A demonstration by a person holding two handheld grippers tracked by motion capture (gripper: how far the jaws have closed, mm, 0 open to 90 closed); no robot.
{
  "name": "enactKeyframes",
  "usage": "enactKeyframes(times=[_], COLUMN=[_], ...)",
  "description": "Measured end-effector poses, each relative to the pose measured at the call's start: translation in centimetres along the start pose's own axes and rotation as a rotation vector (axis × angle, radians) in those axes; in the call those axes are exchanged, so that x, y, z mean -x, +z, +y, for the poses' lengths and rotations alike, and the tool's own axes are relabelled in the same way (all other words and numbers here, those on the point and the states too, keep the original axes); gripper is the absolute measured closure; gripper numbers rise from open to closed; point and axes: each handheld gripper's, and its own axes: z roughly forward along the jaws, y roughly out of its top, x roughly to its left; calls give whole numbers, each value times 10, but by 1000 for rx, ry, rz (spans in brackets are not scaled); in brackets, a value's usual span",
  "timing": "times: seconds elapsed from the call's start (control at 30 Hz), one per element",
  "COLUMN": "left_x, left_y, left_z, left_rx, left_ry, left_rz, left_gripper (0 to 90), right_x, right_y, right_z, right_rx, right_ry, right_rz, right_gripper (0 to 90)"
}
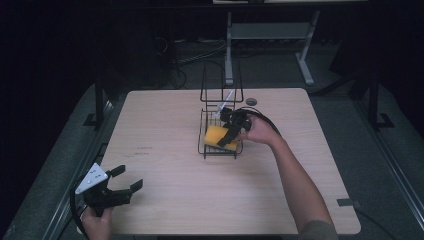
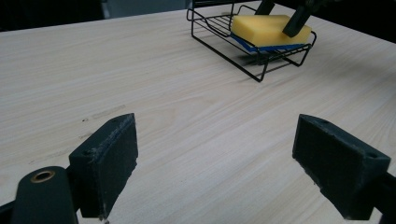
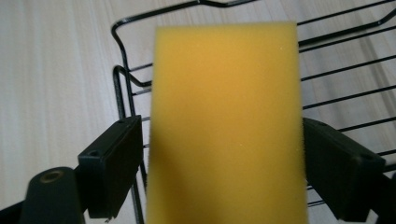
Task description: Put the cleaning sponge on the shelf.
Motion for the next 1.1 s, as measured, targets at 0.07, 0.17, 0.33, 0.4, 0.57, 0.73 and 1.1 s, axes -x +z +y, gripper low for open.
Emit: enactKeyframes(times=[0.07,0.17,0.33,0.4,0.57,0.73,1.1], left_x=[0,1,1,1,1,1,3], left_y=[1,1,0,0,1,1,2], left_z=[0,0,0,0,0,0,1], left_rx=[1,-3,0,-1,-4,0,-4], left_ry=[-2,1,3,3,7,4,11], left_rz=[0,-3,-7,-5,-6,-6,-7], left_gripper=[134,135,134,134,134,134,134], right_x=[-1,-4,-7,-8,-10,-11,-12], right_y=[-3,-7,-12,-14,-17,-19,-26], right_z=[0,-1,-7,-9,-10,-13,-28], right_rx=[13,19,60,58,61,70,109], right_ry=[-4,2,12,22,9,16,23], right_rz=[-1,-8,-18,-21,-28,-25,-27], right_gripper=[160,159,162,162,161,160,164])
